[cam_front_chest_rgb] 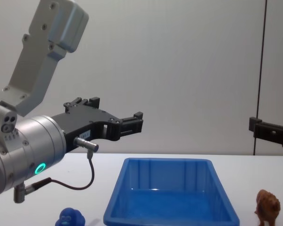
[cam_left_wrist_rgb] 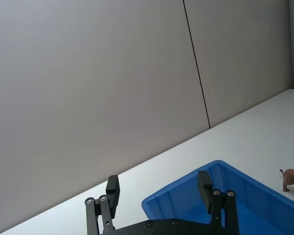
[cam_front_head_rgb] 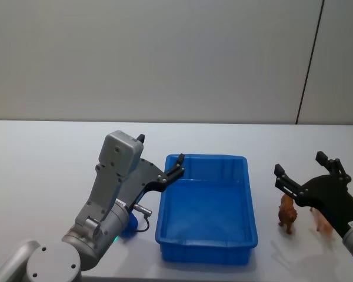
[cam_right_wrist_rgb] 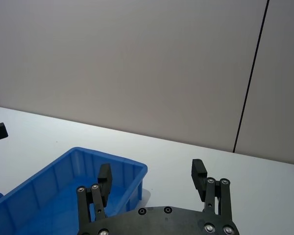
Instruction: Pick up the two dolls from the table and place them into the box.
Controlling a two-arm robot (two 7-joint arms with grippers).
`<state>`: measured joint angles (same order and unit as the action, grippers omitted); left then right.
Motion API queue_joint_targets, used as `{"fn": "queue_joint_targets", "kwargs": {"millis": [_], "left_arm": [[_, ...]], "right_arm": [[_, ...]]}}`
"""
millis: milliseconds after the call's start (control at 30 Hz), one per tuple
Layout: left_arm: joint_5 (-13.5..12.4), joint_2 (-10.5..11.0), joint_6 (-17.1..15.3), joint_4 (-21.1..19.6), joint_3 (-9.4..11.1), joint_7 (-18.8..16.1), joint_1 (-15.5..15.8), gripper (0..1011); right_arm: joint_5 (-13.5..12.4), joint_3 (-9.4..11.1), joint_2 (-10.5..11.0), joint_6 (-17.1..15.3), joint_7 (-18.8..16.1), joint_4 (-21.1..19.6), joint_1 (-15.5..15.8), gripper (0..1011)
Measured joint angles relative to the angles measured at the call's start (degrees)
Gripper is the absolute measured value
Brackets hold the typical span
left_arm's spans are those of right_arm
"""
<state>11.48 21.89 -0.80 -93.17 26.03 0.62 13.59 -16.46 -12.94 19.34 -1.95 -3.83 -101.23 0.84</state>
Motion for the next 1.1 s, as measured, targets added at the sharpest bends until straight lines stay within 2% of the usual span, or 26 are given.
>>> {"fn": "queue_joint_targets", "kwargs": {"millis": [1100], "left_arm": [[0.0,0.0,0.0,0.0,0.0,0.0,0.0,1002]], "right_arm": [[0.0,0.2,0.1,0.0,-0.4,0.4,-0.2,1001]]}}
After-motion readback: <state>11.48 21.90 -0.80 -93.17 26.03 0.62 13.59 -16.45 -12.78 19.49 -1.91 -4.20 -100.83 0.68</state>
